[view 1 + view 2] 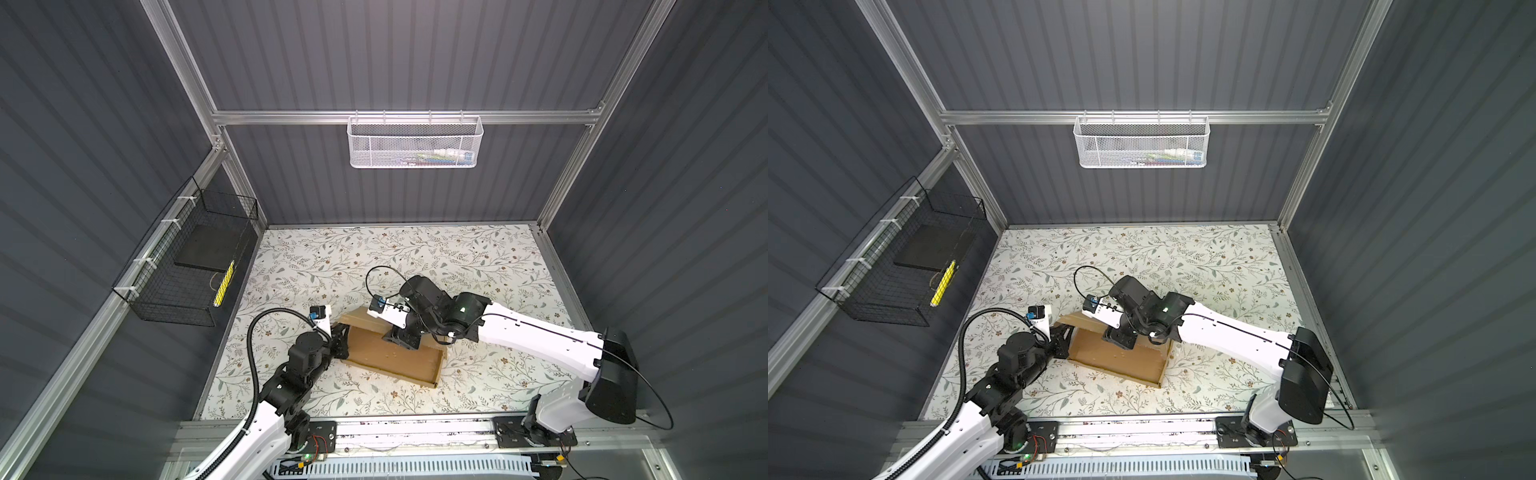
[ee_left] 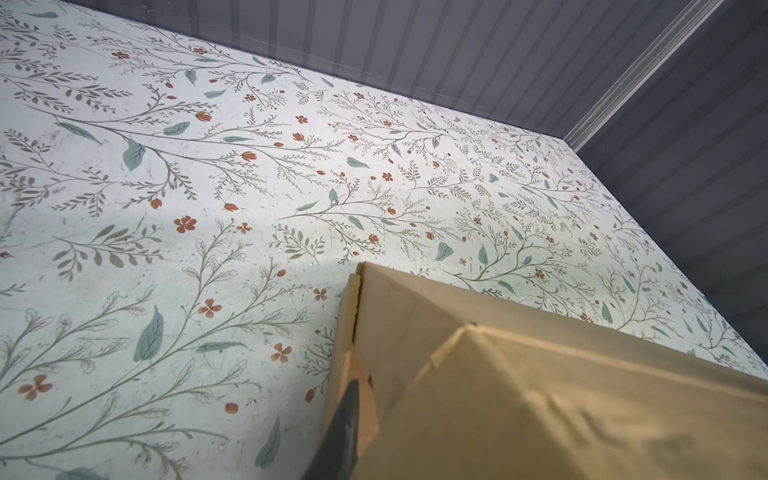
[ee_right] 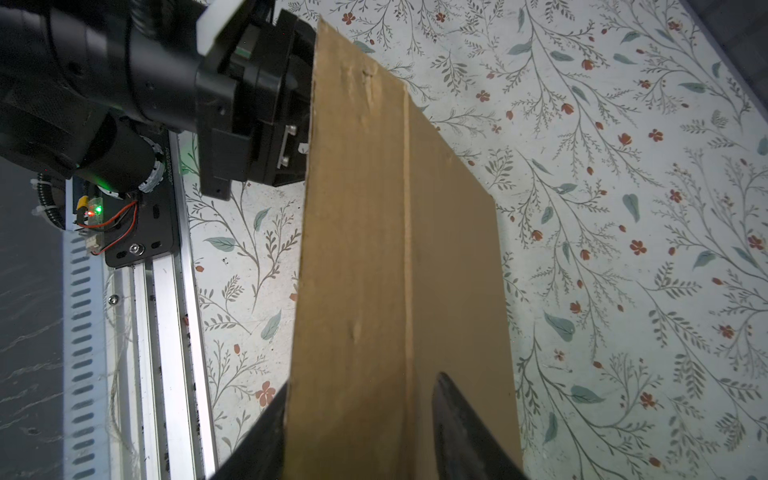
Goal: Fold the paper box
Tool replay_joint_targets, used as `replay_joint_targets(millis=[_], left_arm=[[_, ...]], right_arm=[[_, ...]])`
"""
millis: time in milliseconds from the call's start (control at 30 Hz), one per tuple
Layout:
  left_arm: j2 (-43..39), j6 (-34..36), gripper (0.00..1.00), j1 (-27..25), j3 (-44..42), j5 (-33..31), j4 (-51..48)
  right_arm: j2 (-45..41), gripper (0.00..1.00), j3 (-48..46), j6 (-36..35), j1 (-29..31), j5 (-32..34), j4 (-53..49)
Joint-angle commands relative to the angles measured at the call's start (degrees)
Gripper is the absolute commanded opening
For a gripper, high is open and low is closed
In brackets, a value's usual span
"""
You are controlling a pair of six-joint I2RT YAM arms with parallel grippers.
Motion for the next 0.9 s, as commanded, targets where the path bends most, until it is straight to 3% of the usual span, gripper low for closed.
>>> replay_joint_targets(millis=[0, 367, 867], left_arm=[[-1.46, -0.23, 0.26, -0.19, 0.01, -0.34, -2.03], [-6.88, -3.12, 0.38, -0.19, 0.52, -0.31, -8.28], [-9.54, -4.89, 0.45, -0.19, 3.2, -0.39, -15.2]], right_arm=[[0.52, 0.5, -1.18, 1.09, 0.41, -0.15, 0.85], [0.36, 0.49, -4.1, 3.02, 0.8, -0.17, 3.69], [2.3, 0.48, -7.75, 3.44, -0.07, -0.15, 8.54]])
